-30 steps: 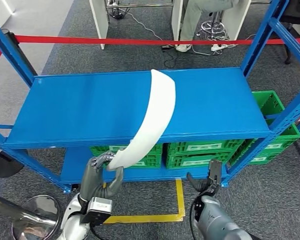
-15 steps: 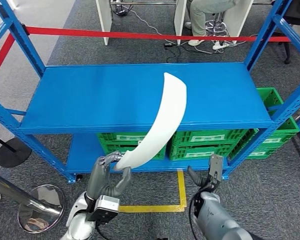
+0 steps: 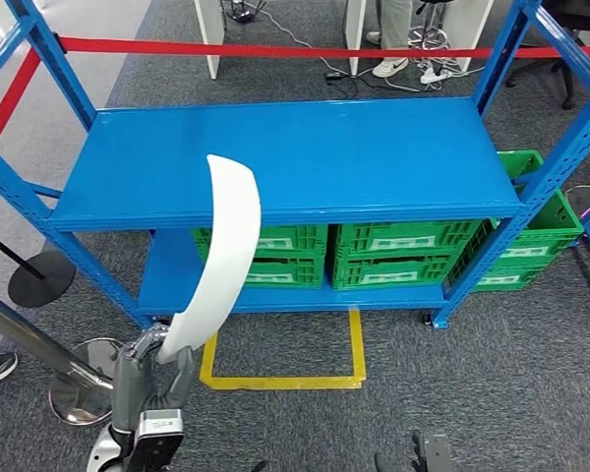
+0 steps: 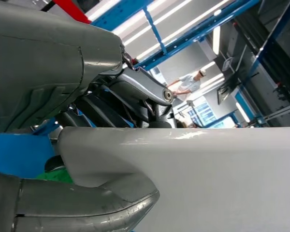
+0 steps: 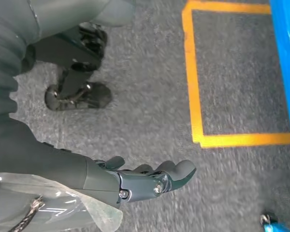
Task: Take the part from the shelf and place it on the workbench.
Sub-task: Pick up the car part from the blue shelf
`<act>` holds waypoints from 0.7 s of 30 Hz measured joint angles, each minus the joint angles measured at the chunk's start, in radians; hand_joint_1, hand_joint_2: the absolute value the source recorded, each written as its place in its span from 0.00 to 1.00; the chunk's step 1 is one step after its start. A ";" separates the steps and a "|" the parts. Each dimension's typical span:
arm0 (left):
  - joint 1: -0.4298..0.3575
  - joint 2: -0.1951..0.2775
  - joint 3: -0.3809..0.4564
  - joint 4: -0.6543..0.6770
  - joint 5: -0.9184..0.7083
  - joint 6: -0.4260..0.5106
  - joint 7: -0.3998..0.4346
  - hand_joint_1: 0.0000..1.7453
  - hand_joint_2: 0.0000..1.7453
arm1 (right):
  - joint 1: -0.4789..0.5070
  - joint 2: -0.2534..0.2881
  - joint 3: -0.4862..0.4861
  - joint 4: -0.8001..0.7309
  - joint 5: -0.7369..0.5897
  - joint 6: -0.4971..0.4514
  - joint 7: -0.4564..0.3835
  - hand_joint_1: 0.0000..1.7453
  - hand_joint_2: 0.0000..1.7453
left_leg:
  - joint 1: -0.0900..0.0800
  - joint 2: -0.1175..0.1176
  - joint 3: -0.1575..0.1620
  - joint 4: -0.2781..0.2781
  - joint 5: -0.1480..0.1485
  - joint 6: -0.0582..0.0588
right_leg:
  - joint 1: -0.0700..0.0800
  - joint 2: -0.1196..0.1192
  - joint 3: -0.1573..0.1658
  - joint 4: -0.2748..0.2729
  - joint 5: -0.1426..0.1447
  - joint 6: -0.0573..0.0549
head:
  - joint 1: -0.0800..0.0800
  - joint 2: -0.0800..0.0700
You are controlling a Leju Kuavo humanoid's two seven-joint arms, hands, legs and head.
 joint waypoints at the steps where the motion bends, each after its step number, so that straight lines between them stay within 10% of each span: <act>1: 0.001 -0.001 0.001 -0.004 -0.002 -0.001 0.000 1.00 1.00 | 0.001 0.000 0.000 0.000 0.006 0.010 -0.004 0.00 1.00 | -0.002 -0.001 0.032 -0.051 -0.016 0.006 | 0.000 0.001 -0.005 0.003 0.008 0.007 | 0.000 0.000; 4: 0.004 -0.003 0.006 -0.007 -0.008 -0.005 0.001 1.00 1.00 | 0.003 -0.001 0.000 -0.002 0.021 0.041 -0.010 0.00 1.00 | -0.009 0.002 0.033 -0.082 -0.012 0.030 | -0.005 0.002 -0.013 0.001 0.026 0.028 | 0.000 0.000; 9: 0.007 -0.007 0.017 -0.007 -0.015 -0.013 0.001 1.00 1.00 | 0.009 -0.003 0.007 -0.017 0.053 0.052 -0.010 0.00 1.00 | -0.016 0.012 -0.035 -0.083 0.050 0.060 | -0.008 0.006 -0.082 0.232 -0.167 0.037 | 0.007 0.000; 11: 0.007 -0.007 0.020 -0.007 -0.016 -0.013 0.001 1.00 1.00 | 0.009 -0.003 0.009 -0.018 0.056 0.057 -0.010 0.00 1.00 | -0.021 0.014 -0.069 -0.077 0.072 0.061 | -0.007 0.006 -0.071 0.296 -0.152 0.037 | 0.007 0.000; 13: 0.007 -0.007 0.024 -0.007 -0.016 -0.013 0.001 1.00 1.00 | 0.009 -0.003 0.009 -0.018 0.054 0.071 -0.010 0.00 1.00 | -0.023 0.014 -0.103 -0.067 0.091 0.057 | -0.007 0.006 0.005 0.223 -0.096 0.032 | 0.007 0.000; 16: 0.008 -0.008 0.028 -0.008 -0.017 -0.014 0.001 1.00 1.00 | 0.003 -0.003 0.010 -0.019 0.052 0.087 -0.011 0.00 1.00 | -0.027 0.013 -0.135 -0.052 0.116 0.044 | -0.002 0.010 0.162 0.004 -0.115 0.025 | 0.007 0.000; 19: 0.010 -0.009 0.030 -0.007 -0.017 -0.015 0.001 1.00 1.00 | 0.003 -0.004 0.010 -0.019 0.052 0.090 -0.011 0.00 1.00 | -0.024 0.013 -0.149 -0.050 0.134 0.029 | 0.003 0.010 0.169 -0.043 -0.119 0.009 | 0.008 0.000; 21: 0.013 -0.009 0.031 -0.007 -0.016 -0.016 -0.001 1.00 1.00 | 0.004 -0.005 0.010 -0.019 0.053 0.091 -0.012 0.00 1.00 | -0.020 0.011 -0.166 -0.012 0.080 0.018 | 0.002 0.005 0.149 -0.045 -0.099 -0.010 | 0.007 0.000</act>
